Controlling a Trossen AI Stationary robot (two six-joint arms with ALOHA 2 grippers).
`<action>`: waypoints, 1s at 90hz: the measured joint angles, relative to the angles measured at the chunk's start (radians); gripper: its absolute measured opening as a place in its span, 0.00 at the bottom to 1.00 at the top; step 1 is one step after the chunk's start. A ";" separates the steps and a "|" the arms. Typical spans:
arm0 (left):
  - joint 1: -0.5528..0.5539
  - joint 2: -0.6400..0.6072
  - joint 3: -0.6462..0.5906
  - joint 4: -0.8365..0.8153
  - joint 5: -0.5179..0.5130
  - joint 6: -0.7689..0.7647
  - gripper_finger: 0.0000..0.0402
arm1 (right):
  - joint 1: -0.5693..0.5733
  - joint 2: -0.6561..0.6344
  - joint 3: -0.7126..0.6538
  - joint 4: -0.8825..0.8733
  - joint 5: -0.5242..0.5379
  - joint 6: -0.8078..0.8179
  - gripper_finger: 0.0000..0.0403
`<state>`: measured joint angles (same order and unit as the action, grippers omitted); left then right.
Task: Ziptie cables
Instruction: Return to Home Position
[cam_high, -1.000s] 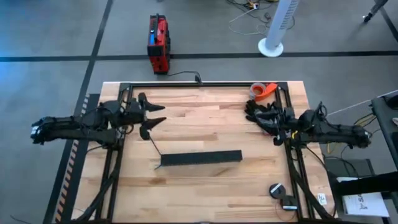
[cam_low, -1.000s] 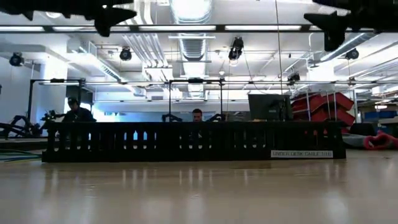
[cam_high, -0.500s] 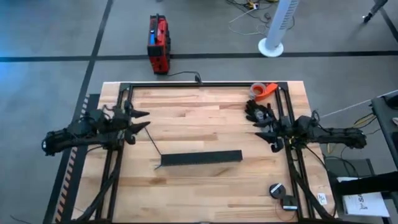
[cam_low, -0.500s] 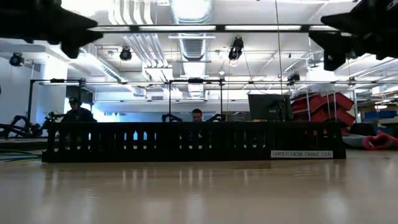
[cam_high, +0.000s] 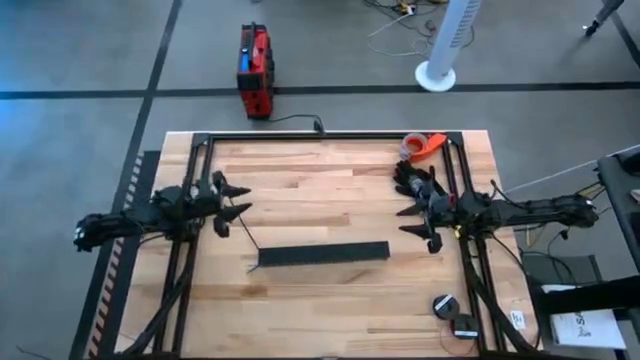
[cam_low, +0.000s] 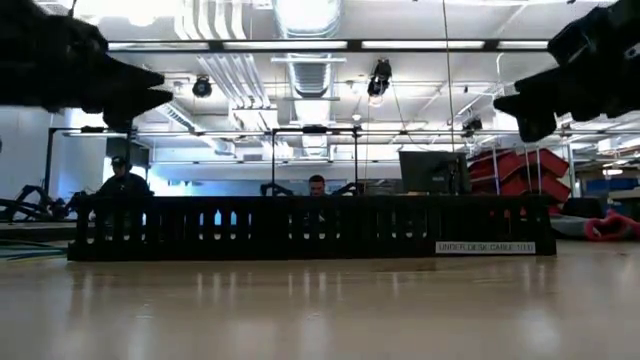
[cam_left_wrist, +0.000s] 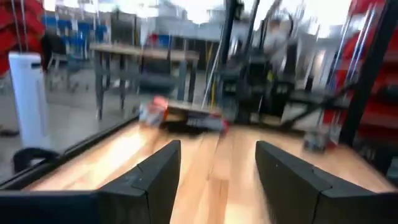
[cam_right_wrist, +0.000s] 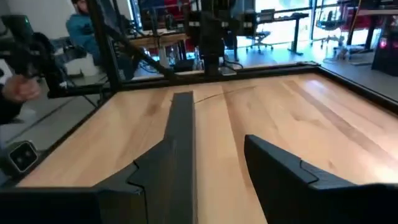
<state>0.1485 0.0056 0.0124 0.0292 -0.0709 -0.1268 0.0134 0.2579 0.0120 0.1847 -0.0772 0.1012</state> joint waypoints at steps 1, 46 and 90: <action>0.000 0.003 0.001 -0.009 -0.002 0.003 0.49 | 0.000 0.002 0.000 0.000 0.000 -0.005 0.44; -0.071 0.031 -0.002 0.033 -0.116 -0.024 0.54 | 0.000 0.034 0.008 0.189 0.028 -0.251 0.44; -0.135 0.129 -0.003 0.029 -0.156 -0.043 0.57 | -0.001 0.033 0.009 0.184 0.027 -0.037 0.44</action>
<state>0.0135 0.1344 0.0097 0.0578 -0.2266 -0.1696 0.0128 0.2913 0.0212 0.3687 -0.0505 0.0647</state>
